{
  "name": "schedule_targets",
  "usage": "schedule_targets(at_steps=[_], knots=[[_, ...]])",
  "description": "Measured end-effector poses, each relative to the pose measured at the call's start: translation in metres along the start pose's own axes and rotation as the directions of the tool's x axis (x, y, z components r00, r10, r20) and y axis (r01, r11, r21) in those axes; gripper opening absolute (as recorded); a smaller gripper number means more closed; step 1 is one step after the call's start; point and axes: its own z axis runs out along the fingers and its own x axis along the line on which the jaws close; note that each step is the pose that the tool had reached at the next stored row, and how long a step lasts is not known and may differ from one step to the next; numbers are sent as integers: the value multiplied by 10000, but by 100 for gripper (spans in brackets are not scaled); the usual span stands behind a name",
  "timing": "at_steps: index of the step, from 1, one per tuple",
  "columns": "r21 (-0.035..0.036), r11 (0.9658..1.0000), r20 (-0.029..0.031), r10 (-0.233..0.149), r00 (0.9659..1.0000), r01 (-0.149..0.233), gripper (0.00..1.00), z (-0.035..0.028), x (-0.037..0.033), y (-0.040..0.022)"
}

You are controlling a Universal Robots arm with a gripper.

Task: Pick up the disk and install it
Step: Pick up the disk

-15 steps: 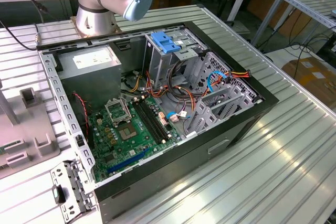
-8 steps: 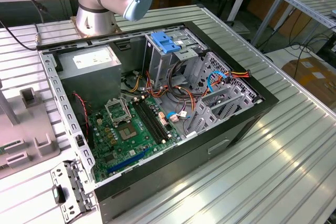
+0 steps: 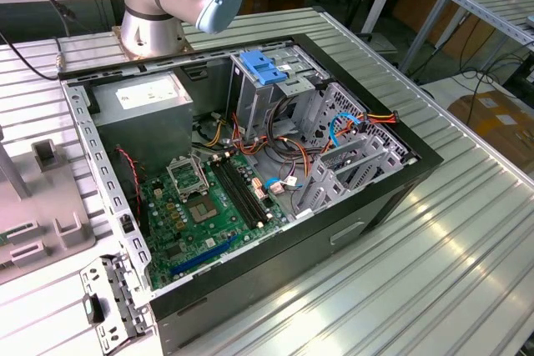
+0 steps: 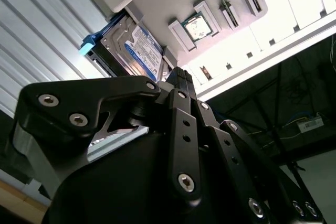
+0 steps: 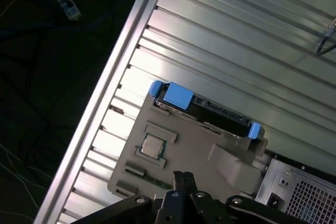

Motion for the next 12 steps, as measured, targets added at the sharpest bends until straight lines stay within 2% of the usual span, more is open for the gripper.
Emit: schedule_targets(at_steps=[12], knots=[[-17, 9979, -28, -655, 9979, 655, 11, 0, 0, 0]])
